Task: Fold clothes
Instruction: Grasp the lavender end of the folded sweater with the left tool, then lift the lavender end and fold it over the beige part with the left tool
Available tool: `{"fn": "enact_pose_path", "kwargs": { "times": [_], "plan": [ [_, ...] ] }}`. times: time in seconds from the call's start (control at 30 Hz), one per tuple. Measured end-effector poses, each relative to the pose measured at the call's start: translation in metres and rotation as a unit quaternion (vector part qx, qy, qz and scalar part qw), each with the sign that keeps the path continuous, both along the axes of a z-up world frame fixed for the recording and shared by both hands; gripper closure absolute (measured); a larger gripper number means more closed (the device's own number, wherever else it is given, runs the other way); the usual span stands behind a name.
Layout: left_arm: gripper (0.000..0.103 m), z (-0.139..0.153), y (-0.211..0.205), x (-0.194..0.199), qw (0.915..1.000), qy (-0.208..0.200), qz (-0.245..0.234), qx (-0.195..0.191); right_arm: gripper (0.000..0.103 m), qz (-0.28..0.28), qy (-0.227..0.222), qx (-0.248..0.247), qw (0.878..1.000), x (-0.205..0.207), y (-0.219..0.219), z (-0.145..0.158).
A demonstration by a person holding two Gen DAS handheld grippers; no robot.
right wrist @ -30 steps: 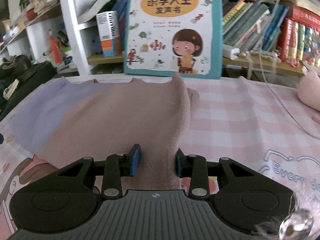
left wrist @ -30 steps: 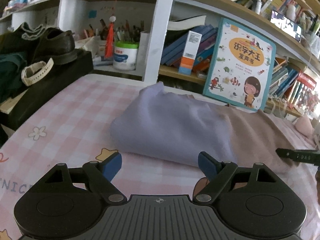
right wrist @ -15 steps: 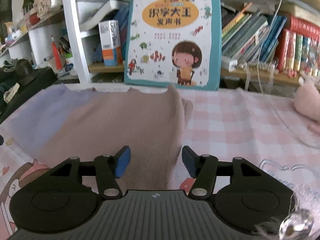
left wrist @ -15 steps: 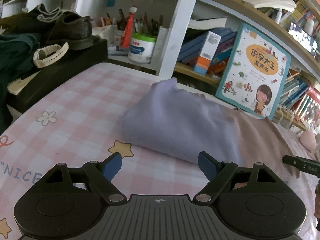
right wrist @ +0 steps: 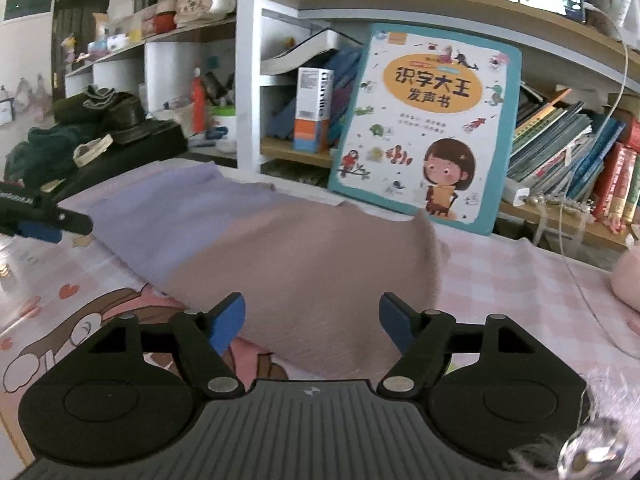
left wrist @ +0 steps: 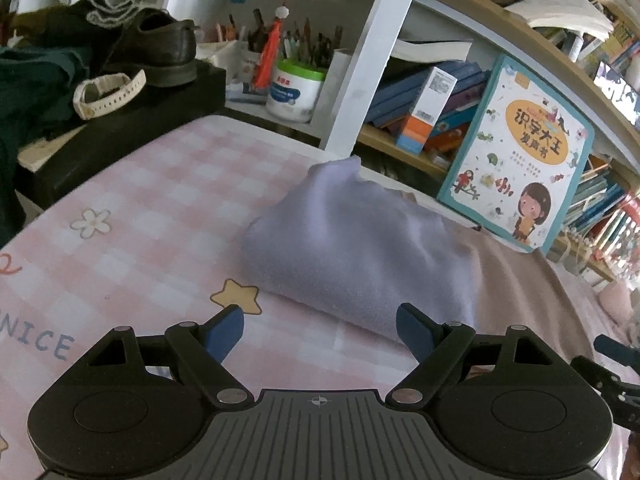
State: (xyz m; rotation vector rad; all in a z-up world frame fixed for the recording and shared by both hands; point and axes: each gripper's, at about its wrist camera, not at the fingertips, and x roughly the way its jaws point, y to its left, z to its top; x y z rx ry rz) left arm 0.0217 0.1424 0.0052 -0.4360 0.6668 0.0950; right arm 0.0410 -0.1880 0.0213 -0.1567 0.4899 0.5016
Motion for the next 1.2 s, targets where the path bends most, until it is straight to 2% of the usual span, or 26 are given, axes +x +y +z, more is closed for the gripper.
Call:
{"fn": "enact_pose_path", "kwargs": {
  "times": [0.27,0.33,0.47,0.53,0.57,0.63,0.77,0.87,0.97,1.07,1.13,1.2],
  "plan": [
    [0.017,-0.007,0.006,0.011,0.9992,0.01,0.02,-0.032,0.031,0.002,0.002,-0.025,1.0,0.014,0.006,-0.002],
    [0.018,-0.011,0.013,0.015,0.9972,0.007,0.032,-0.067,0.033,-0.011,0.004,-0.033,0.999,0.024,0.004,-0.003],
    [0.025,-0.018,0.029,0.02,0.9864,-0.006,0.068,-0.149,0.036,-0.033,0.023,-0.031,0.999,0.039,-0.002,-0.009],
    [0.038,-0.021,0.034,0.022,0.9811,-0.006,0.082,-0.175,0.041,-0.033,0.032,-0.026,0.999,0.041,-0.005,-0.014],
    [0.04,-0.023,0.036,0.023,0.9788,-0.007,0.089,-0.184,0.041,-0.033,0.034,-0.026,0.999,0.041,-0.005,-0.016],
    [0.041,-0.025,0.04,0.025,0.9741,-0.008,0.103,-0.201,0.041,-0.031,0.033,-0.032,0.998,0.04,-0.004,-0.019],
    [0.038,-0.031,0.043,0.025,0.9578,-0.021,0.146,-0.247,0.04,-0.024,0.03,-0.049,0.998,0.04,-0.001,-0.025],
    [0.037,-0.032,0.041,0.024,0.9483,-0.028,0.178,-0.261,0.04,-0.022,0.031,-0.051,0.998,0.041,-0.001,-0.026],
    [0.036,-0.028,0.033,0.027,0.9494,-0.026,0.197,-0.243,0.039,-0.021,0.035,-0.044,0.998,0.042,-0.003,-0.026],
    [0.044,-0.026,0.028,0.03,0.9497,-0.023,0.214,-0.227,0.039,-0.021,0.034,-0.039,0.998,0.041,-0.004,-0.027],
    [0.069,-0.03,0.029,0.03,0.9443,-0.02,0.229,-0.235,0.039,-0.021,0.035,-0.033,0.999,0.041,-0.005,-0.027],
    [0.075,-0.034,0.03,0.029,0.9373,-0.019,0.242,-0.25,0.039,-0.023,0.035,-0.026,0.999,0.041,-0.006,-0.028]
  ]
}}
